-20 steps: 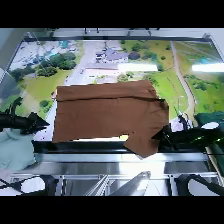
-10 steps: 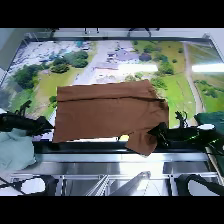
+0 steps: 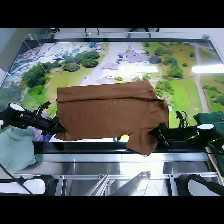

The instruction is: Fold the shirts.

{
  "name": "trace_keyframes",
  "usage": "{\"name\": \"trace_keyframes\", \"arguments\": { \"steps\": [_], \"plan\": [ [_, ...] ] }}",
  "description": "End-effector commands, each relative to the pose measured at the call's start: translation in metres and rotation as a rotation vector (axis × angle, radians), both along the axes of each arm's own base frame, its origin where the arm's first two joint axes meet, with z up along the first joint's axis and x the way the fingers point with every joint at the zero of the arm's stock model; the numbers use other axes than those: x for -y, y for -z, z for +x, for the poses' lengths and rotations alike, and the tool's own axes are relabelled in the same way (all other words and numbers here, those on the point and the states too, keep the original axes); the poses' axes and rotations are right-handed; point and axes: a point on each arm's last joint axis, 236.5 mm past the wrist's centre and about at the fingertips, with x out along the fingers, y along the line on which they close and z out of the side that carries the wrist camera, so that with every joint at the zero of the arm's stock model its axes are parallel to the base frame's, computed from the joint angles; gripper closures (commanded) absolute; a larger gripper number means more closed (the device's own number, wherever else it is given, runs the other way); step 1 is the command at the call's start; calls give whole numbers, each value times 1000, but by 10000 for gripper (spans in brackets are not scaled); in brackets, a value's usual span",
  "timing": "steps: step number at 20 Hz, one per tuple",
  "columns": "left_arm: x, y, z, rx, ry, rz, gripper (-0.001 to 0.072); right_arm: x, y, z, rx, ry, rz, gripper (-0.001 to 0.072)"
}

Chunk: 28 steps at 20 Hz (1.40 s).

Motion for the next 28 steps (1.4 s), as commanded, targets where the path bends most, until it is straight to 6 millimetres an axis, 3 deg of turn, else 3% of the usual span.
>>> {"name": "trace_keyframes", "arguments": {
  "steps": [1, 4, 5, 6, 9, 13, 15, 17, 20, 23, 26, 28],
  "plan": [
    [-17, 9, -12, -25, -7, 31, 680, -5, -2, -21, -35, -91, 15, 462],
    [-29, 3, -11, -32, -57, 11, 680, -11, -10, -29, -53, -117, 60, 483],
    [-33, 1, -8, -24, -74, 8, 680, -14, -15, -32, -53, -129, 77, 628],
    [-35, -3, -3, -12, -89, 2, 680, -16, -19, -34, -49, -141, 89, 689],
    [-42, -32, 19, 66, -104, -30, 679, -29, -53, -24, 29, -143, 178, 689],
    [-57, -92, 50, 202, -35, -6, 680, -31, -133, 59, 307, -60, 278, 688],
    [-62, -112, 73, 283, -47, -2, 679, -24, -155, 102, 399, -51, 249, 689],
    [-58, -137, 108, 379, -79, -58, 679, -23, -164, 139, 442, -50, 235, 688],
    [-52, -152, 157, 467, -59, -93, 679, -24, -155, 191, 460, -42, 223, 688],
    [-49, -141, 210, 534, -33, -57, 679, -23, -126, 229, 436, -28, 207, 688],
    [-47, -122, 261, 595, -30, -23, 679, -21, -82, 244, 374, -6, 190, 688],
    [-42, -96, 275, 549, -35, -37, 679, -22, -58, 244, 374, -28, 172, 688]
  ]
}}
